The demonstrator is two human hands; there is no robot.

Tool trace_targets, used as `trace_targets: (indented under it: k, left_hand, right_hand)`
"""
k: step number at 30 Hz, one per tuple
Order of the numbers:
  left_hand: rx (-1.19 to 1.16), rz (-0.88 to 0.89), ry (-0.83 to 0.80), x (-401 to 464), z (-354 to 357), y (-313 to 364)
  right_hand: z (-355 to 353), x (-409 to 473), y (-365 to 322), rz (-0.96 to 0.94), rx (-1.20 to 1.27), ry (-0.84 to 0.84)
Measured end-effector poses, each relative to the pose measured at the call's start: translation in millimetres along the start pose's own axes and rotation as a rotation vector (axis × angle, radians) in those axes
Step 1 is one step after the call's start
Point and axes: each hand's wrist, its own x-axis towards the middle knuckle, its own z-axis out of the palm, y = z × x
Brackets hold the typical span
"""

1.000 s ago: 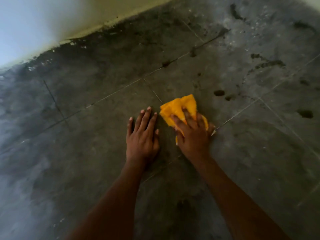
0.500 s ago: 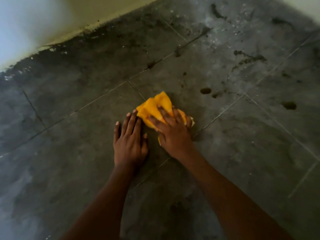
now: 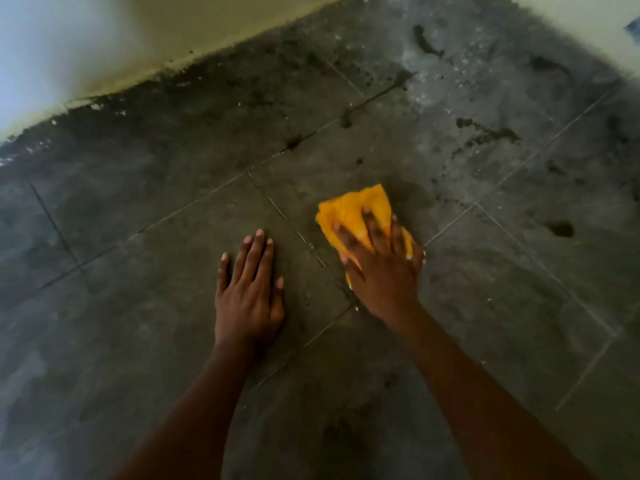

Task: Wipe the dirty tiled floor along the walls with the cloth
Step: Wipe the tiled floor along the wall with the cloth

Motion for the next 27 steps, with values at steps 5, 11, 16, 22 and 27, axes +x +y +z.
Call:
trace_targets:
  k: [5,11,16,22,27]
  left_hand:
    - [0.009,-0.001,-0.01,2.1,-0.9,-0.2]
    - [0.016,-0.013,-0.021,-0.9,4.5,-1.4]
    - [0.002,-0.003,-0.035,4.0,-1.1,0.2]
    - [-0.011,-0.006,-0.043,3.9,0.6,-1.7]
    - [-0.009,-0.001,-0.038,3.2,2.5,-1.9]
  right_hand:
    - [-14.8,-7.8,71.6,0.348,0.063,-0.032]
    - [0.5,99.8,8.0,0.321,0.218,-0.078]
    - [-12.9,-21.2,-4.7,0.001,0.053,-0.027]
    - [-8.7,57.8,2.7,0.492,0.145,-0.053]
    - [0.2,90.4,-57.2,0.182,0.152,-0.061]
